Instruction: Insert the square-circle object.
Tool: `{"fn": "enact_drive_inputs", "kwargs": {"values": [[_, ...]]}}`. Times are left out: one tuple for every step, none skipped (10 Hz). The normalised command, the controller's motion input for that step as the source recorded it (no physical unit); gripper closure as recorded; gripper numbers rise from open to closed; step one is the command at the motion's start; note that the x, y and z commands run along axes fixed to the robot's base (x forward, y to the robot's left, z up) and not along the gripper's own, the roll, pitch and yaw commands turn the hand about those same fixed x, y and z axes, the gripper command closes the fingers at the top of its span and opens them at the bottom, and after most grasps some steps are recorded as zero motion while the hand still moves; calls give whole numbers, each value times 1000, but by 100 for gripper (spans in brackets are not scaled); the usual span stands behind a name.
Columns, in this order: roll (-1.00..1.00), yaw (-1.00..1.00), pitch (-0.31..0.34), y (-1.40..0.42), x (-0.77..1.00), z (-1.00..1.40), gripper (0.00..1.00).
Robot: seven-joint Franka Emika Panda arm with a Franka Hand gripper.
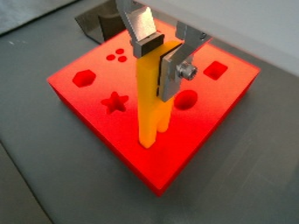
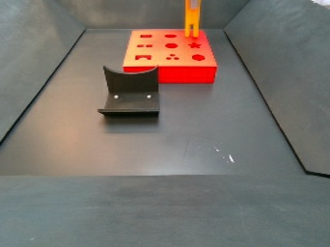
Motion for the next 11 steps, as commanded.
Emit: {"fn": "enact_drive_inputs", "kwargs": {"values": [[-14, -11, 74, 0, 371, -986, 100], [-36, -3, 0, 0, 220, -1000, 100], [-114, 0, -29, 9, 60, -283, 100], [-4, 0, 0, 3, 0, 0, 100], [67, 0, 21, 23, 0, -406, 100], [206, -20, 126, 0, 106, -743, 100], [159, -160, 183, 0, 123, -711, 100], [0, -303, 183, -94, 126, -771, 100], [0, -317, 106, -106, 26, -746, 100], [11, 0, 0, 0, 0, 0, 100], [16, 0, 0, 0, 0, 0, 100]]}}
